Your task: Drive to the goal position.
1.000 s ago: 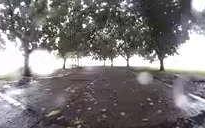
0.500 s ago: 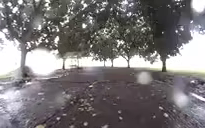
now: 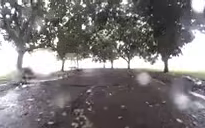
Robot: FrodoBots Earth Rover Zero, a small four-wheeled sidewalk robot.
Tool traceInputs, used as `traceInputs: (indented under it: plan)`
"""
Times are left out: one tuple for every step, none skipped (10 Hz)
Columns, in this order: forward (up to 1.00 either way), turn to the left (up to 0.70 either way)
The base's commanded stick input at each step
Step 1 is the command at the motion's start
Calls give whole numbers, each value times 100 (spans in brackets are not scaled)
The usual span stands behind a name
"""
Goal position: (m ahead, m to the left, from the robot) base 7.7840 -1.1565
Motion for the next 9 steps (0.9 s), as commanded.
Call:
traceInputs:
  plan:
    - [70, 0]
    - [70, 0]
    - [70, 0]
    - [70, 0]
    - [70, 0]
    - [70, 0]
    - [70, 0]
    - [70, 0]
    - [70, 0]
